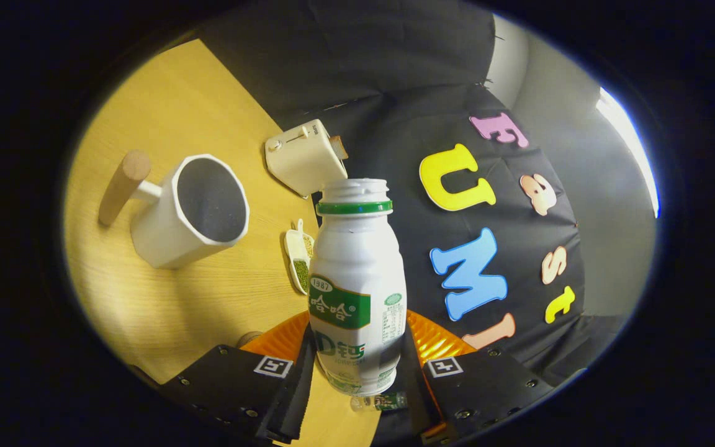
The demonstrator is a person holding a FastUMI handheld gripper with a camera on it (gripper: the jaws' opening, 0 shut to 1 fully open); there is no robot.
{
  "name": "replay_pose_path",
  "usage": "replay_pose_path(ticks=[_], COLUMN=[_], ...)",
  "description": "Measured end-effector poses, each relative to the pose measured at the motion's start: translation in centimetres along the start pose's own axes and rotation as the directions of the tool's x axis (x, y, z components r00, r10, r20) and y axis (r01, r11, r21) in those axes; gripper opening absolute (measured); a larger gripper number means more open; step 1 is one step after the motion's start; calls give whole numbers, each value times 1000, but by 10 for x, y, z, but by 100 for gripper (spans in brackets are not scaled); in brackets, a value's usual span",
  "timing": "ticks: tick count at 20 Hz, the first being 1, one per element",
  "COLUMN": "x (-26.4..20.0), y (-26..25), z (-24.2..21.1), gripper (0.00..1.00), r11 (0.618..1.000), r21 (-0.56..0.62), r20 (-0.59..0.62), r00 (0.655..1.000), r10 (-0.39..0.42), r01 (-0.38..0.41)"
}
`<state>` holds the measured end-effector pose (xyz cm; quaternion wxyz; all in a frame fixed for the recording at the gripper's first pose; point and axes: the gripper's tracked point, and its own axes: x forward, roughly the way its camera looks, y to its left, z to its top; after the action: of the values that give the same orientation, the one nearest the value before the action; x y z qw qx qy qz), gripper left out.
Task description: Take the bottle from table, then pour the juice into the cup, finally place the bottle on the coaster
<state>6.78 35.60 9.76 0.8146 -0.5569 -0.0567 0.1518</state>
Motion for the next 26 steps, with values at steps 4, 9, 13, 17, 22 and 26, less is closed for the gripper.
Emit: replay_pose_path(ticks=[4, 9, 13, 17, 22, 26], x=[-1, -3, -4, -4, 3, 17], y=[4, 8, 12, 14, 15, 16], z=[-1, 1, 0, -2, -11, -31], gripper=[64, 64, 64, 64, 64, 64], r11=[982, 900, 827, 729, 635, 609], r21=[176, 404, 525, 641, 732, 760], r20=[13, 56, 80, 110, 123, 106], r00=[997, 987, 979, 969, 964, 968], r10=[71, 151, 189, 221, 235, 226], r01=[-73, -160, -202, -240, -248, -226])
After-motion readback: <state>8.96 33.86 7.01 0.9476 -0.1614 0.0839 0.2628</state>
